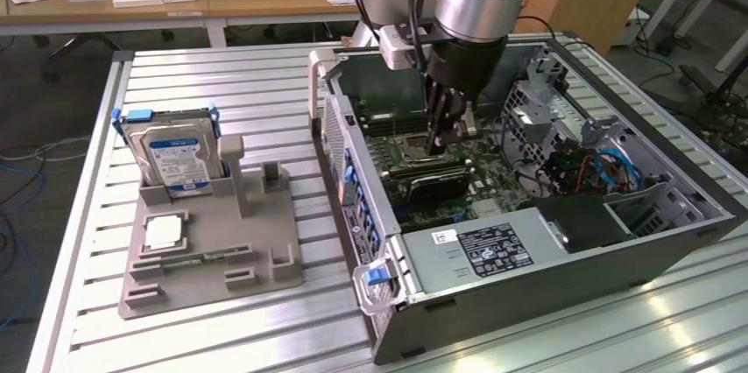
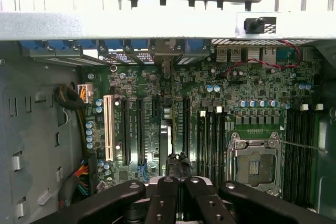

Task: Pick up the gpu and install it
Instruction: 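Press down on the gpu until it lock into place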

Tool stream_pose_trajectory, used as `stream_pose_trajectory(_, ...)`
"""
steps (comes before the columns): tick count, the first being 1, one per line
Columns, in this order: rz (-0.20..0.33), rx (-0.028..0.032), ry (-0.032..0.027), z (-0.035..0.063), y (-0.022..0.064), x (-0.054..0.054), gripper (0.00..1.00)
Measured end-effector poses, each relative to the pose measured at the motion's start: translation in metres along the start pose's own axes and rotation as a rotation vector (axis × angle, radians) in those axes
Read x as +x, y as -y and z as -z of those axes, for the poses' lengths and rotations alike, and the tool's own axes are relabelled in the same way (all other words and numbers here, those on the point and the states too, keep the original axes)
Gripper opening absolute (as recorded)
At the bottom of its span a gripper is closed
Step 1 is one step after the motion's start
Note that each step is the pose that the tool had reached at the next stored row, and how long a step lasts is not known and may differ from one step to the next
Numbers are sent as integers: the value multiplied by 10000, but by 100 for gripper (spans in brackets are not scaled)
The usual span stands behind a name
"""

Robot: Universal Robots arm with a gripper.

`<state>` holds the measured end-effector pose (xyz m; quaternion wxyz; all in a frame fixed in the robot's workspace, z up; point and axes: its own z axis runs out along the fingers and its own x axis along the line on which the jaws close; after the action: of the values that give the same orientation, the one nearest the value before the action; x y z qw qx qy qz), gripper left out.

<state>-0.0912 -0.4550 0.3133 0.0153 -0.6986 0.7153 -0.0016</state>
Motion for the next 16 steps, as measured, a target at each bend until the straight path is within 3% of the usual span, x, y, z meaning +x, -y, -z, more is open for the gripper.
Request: stream_pose_trajectory(16, 0, 0, 0, -74, -2, 2, 11)
